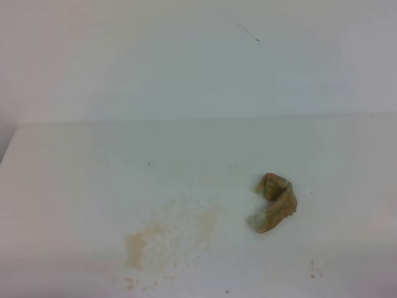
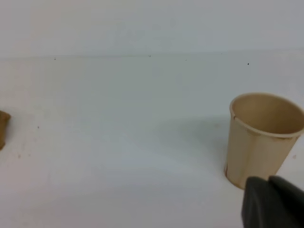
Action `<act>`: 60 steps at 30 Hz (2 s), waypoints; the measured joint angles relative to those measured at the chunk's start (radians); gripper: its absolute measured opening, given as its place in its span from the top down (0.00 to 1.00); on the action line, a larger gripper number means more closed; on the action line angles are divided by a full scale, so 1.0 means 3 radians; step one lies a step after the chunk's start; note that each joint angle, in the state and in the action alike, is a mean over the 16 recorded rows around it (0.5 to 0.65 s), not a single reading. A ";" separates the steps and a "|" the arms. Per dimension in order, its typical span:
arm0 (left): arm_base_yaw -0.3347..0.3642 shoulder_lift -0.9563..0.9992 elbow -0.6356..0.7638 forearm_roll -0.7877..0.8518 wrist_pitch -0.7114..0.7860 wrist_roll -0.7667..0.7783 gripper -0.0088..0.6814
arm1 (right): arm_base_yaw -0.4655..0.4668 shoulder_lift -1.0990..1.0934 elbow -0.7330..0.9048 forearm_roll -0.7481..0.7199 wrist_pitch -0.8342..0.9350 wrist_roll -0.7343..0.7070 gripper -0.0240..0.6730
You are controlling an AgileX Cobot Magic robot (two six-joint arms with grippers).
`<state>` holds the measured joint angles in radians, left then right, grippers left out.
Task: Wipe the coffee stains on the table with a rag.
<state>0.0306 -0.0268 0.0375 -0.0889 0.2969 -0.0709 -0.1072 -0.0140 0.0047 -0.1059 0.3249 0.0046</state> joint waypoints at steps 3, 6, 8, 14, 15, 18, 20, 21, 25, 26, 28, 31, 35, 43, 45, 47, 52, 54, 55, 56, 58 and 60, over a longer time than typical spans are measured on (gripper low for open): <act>0.0000 0.0000 0.0000 0.0000 0.0000 0.0000 0.99 | -0.0004 -0.0005 0.0000 -0.0006 0.0067 -0.0008 0.96; 0.0000 0.0000 0.0000 0.0000 0.0000 0.0000 0.99 | -0.0004 -0.0005 0.0002 -0.0008 0.0074 -0.0015 0.96; 0.0000 0.0000 0.0000 0.0000 0.0000 0.0000 0.99 | -0.0004 -0.0005 0.0002 -0.0010 0.0072 -0.0015 0.96; 0.0000 0.0000 0.0000 0.0000 0.0000 0.0000 0.99 | -0.0004 -0.0006 0.0002 -0.0013 0.0068 -0.0015 0.96; 0.0000 0.0000 0.0000 0.0000 0.0000 0.0000 0.99 | -0.0004 -0.0005 0.0002 -0.0013 0.0067 -0.0015 0.96; 0.0000 0.0005 -0.0008 0.0000 0.0000 0.0000 0.99 | -0.0004 -0.0004 0.0002 -0.0014 0.0065 -0.0015 0.96; 0.0000 0.0005 -0.0008 0.0000 0.0000 0.0000 0.99 | -0.0004 -0.0004 0.0002 -0.0015 0.0065 -0.0015 0.96; 0.0000 0.0005 -0.0008 0.0000 0.0000 0.0000 0.99 | -0.0004 -0.0003 0.0002 -0.0015 0.0065 -0.0015 0.96; 0.0000 0.0005 -0.0008 0.0000 0.0000 0.0000 0.99 | -0.0004 -0.0002 0.0002 -0.0016 0.0065 -0.0015 0.96; 0.0000 0.0005 -0.0008 0.0000 0.0000 0.0000 0.99 | -0.0004 -0.0002 0.0002 -0.0016 0.0065 -0.0015 0.96; 0.0000 0.0005 -0.0008 0.0000 0.0000 0.0000 0.99 | -0.0004 -0.0002 0.0002 -0.0016 0.0065 -0.0015 0.96; 0.0000 0.0005 -0.0008 0.0000 0.0000 0.0000 0.99 | -0.0004 0.0000 0.0002 -0.0016 0.0065 -0.0015 0.96; 0.0000 0.0000 0.0000 0.0000 0.0000 0.0000 0.99 | -0.0004 -0.0002 0.0002 -0.0016 0.0065 -0.0015 0.96; 0.0000 0.0000 0.0000 0.0000 0.0000 0.0000 0.99 | -0.0004 -0.0002 0.0002 -0.0016 0.0065 -0.0015 0.96; 0.0000 0.0000 0.0000 0.0000 0.0000 0.0000 0.99 | -0.0004 -0.0002 0.0002 -0.0016 0.0065 -0.0015 0.96; 0.0000 0.0000 0.0000 0.0000 0.0000 0.0000 0.99 | -0.0004 -0.0002 0.0002 -0.0016 0.0065 -0.0015 0.96; 0.0000 0.0000 0.0000 0.0000 0.0000 0.0000 0.99 | -0.0004 0.0001 0.0002 -0.0016 0.0065 -0.0015 0.96; 0.0000 0.0000 0.0000 0.0000 0.0000 0.0000 0.99 | -0.0004 0.0002 0.0002 -0.0016 0.0065 -0.0015 0.96; 0.0000 0.0000 0.0000 0.0000 0.0000 0.0000 0.99 | -0.0004 0.0002 0.0002 -0.0016 0.0065 -0.0015 0.96; 0.0000 0.0000 0.0000 0.0000 0.0000 0.0000 0.99 | -0.0004 0.0002 0.0002 -0.0016 0.0065 -0.0015 0.96; 0.0000 0.0000 0.0000 0.0000 0.0000 0.0000 0.99 | -0.0004 0.0003 0.0002 -0.0016 0.0065 -0.0015 0.96; 0.0000 0.0000 0.0000 0.0000 0.0000 0.0000 0.99 | -0.0004 0.0004 0.0002 -0.0017 0.0065 -0.0015 0.96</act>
<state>0.0306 -0.0268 0.0375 -0.0889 0.2969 -0.0709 -0.1084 -0.0128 0.0054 -0.1109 0.3445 0.0000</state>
